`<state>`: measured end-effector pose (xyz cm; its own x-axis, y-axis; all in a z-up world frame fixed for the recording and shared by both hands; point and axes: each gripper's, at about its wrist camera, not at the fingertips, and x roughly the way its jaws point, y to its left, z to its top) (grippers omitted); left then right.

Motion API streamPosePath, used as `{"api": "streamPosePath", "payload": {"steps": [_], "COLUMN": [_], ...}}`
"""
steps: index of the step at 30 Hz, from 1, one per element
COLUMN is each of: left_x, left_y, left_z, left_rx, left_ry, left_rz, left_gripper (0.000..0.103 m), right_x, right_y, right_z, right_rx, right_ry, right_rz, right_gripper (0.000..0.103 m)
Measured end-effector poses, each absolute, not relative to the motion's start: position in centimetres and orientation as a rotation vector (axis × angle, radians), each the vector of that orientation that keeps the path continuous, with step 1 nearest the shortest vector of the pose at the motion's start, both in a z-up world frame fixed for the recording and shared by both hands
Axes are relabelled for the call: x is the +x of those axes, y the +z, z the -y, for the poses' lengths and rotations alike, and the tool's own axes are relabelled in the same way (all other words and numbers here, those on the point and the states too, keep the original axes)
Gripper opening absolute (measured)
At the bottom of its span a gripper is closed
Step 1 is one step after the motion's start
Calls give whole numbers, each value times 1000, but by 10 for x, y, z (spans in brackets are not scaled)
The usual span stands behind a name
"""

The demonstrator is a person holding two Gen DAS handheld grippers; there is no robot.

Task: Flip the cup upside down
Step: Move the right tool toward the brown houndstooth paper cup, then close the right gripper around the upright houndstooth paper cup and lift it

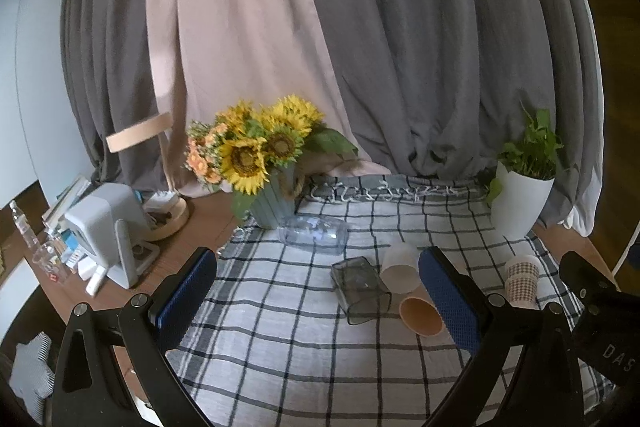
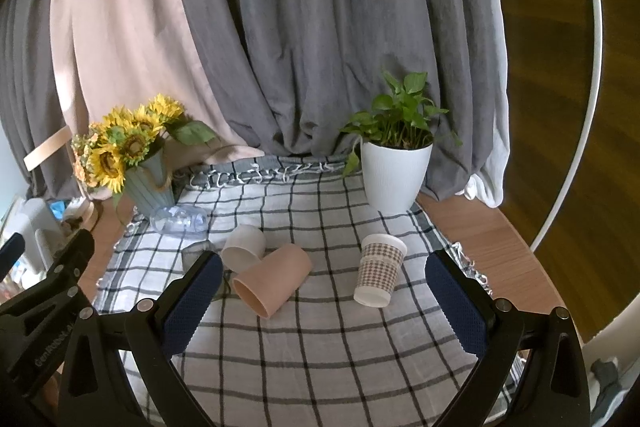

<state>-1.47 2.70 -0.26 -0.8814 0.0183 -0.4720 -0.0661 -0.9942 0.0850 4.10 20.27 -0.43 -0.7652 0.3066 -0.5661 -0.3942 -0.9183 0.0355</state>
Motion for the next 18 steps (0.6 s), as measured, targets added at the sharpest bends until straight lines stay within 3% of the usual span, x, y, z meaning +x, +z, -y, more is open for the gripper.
{"api": "streamPosePath", "payload": {"steps": [6,18], "left_x": [-42,-106], "left_y": [-25,-78], "left_z": [-52,-120], "left_rx": [-849,-976], "left_ry": [2934,2862], "left_rz": [-146,-320], "left_gripper": [103,103], "right_x": [25,-52], "right_y": [-21,-90], "right_z": [-228,-292], "right_rx": [-853,-1112], "right_ry": [2590,2442], "right_rz": [-254,-373], "right_gripper": [102,95]}}
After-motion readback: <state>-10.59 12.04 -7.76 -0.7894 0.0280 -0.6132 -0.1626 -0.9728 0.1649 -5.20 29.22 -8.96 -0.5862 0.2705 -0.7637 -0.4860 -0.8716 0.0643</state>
